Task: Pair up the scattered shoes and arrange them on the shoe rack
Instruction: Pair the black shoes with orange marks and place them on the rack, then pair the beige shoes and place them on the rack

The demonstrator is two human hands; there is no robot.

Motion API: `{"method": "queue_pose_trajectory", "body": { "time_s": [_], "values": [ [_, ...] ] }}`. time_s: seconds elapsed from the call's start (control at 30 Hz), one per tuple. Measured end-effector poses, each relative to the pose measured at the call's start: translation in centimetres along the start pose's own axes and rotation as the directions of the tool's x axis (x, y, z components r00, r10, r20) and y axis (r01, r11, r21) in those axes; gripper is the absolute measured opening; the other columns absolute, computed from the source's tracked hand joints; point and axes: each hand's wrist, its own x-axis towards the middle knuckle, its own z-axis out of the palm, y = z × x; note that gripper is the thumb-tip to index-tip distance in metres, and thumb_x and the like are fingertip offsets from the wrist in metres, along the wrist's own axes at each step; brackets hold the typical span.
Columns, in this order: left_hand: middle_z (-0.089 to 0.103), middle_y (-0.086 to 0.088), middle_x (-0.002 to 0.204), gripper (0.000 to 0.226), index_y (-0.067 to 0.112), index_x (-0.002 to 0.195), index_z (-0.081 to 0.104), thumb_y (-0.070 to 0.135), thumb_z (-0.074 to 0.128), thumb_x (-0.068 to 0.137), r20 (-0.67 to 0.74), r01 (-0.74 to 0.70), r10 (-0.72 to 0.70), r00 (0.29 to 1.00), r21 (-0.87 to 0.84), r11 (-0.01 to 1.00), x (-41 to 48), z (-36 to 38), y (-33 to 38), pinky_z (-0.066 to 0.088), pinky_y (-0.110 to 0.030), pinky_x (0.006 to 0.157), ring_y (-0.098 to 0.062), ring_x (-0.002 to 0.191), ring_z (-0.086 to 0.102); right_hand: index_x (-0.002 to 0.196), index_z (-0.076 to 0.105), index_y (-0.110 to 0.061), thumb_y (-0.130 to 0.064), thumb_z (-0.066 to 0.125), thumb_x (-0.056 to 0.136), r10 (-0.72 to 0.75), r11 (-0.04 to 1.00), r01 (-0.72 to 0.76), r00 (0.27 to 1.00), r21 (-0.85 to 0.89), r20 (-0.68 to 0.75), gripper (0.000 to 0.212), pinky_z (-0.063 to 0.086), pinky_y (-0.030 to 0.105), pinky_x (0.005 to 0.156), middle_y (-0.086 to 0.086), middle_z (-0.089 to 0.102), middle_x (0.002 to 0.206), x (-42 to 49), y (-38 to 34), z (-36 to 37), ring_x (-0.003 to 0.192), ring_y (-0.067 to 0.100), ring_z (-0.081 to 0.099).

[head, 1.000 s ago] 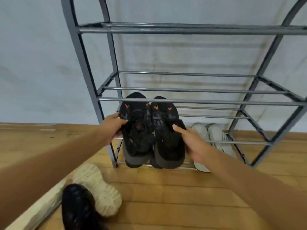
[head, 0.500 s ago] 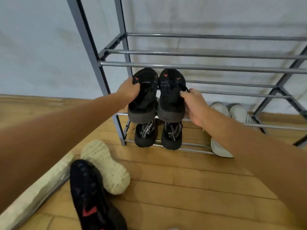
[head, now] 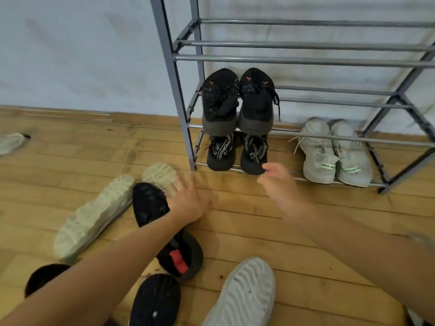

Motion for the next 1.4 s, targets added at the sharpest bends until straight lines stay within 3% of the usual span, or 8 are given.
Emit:
{"method": "queue_pose_trajectory", "body": {
  "time_s": [0.23,0.37,0.63,0.8,0.93,1.07,1.2,1.4],
  "values": [
    [-0.018,-0.032,0.153,0.096,0.007,0.149,-0.014,0.058,0.039,0.088,0.046,0.225,-0.224,0.974,-0.018,0.974,2.1,2.3,2.1,-0.011,-0.055,0.114,-0.048,0.142,-0.011,0.126,0.050,-0.023,-0.009,0.052,0.087,0.072,0.997,-0.065,0.982,-0.046,0.176,0.041,0.045,0.031,0.090,0.002,0.053,0.124,-0.2,0.3,1.4,0.112,0.020,0.054],
    [-0.024,-0.028,0.152,0.083,0.008,0.149,-0.015,0.019,0.043,0.091,0.006,0.223,-0.224,0.975,-0.114,0.968,2.1,3.5,2.1,-0.009,-0.054,0.117,-0.046,0.141,-0.019,0.124,0.051,-0.023,-0.009,0.051,0.088,0.105,0.993,-0.088,0.963,-0.079,0.247,0.039,0.043,0.026,0.080,0.000,0.053,0.119,0.0,1.7,1.3,0.110,0.018,0.054],
    [-0.018,-0.022,0.156,0.083,0.004,0.149,-0.013,0.014,0.047,0.092,-0.131,0.082,-0.161,0.978,-0.470,0.879,1.4,3.3,0.2,-0.008,-0.045,0.117,-0.039,0.144,-0.016,0.121,0.054,-0.023,-0.009,0.050,0.090,0.198,0.980,-0.177,0.931,-0.095,0.307,0.034,0.048,0.029,0.085,-0.003,0.055,0.107,-0.4,3.1,1.3,0.099,0.016,0.056],
    [-0.003,-0.002,0.161,0.086,0.028,0.150,-0.011,0.014,0.050,0.092,-0.130,-0.057,-0.183,0.974,-0.932,0.357,-0.5,1.9,-1.1,0.014,-0.050,0.119,-0.025,0.146,0.010,0.120,0.056,-0.023,-0.012,0.051,0.091,0.232,0.972,-0.210,0.908,-0.102,0.348,0.031,0.048,0.028,0.083,-0.004,0.056,0.105,-0.9,3.1,1.0,0.088,0.011,0.056],
    [0.031,-0.010,0.153,0.078,0.038,0.147,0.020,0.008,0.055,0.084,-0.012,-0.027,-0.060,0.998,-0.967,-0.253,-3.9,-0.2,3.2,0.034,-0.053,0.109,-0.033,0.133,0.041,0.122,0.052,-0.023,-0.031,0.055,0.092,0.292,0.948,-0.318,0.887,0.014,0.358,0.031,0.049,0.033,0.087,0.002,0.058,0.120,-1.3,2.9,1.4,0.099,0.017,0.059],
    [0.033,-0.009,0.152,0.070,0.023,0.151,0.012,-0.003,0.038,0.093,0.087,0.081,0.009,0.996,-0.876,-0.476,-6.6,-0.6,7.2,0.039,-0.040,0.106,-0.027,0.128,0.046,0.122,0.048,-0.027,-0.057,0.056,0.084,0.424,0.763,-0.574,0.791,0.297,0.441,0.050,0.047,0.044,0.097,0.009,0.052,0.124,-1.2,3.0,0.9,0.114,0.031,0.056],
    [0.047,-0.015,0.141,0.064,0.016,0.147,0.026,-0.003,0.038,0.087,0.125,0.153,0.093,0.988,-0.890,-0.431,-7.5,1.1,7.7,0.044,-0.044,0.102,-0.033,0.122,0.052,0.128,0.053,-0.018,-0.033,0.060,0.089,0.348,0.633,-0.616,0.768,0.470,0.537,0.042,0.045,0.041,0.101,0.011,0.058,0.130,-1.0,2.8,-0.4,0.118,0.027,0.057],
    [0.063,-0.010,0.127,0.049,0.019,0.136,0.047,0.016,0.055,0.088,0.216,0.249,0.175,0.961,-0.947,-0.201,-8.2,3.3,5.6,0.054,-0.035,0.077,-0.028,0.114,0.062,0.132,0.042,-0.028,-0.002,0.069,0.080,0.262,0.858,-0.413,0.864,0.305,0.430,0.064,0.051,0.033,0.086,0.001,0.060,0.123,-2.6,5.1,-1.6,0.111,0.022,0.059]
  ]
}}
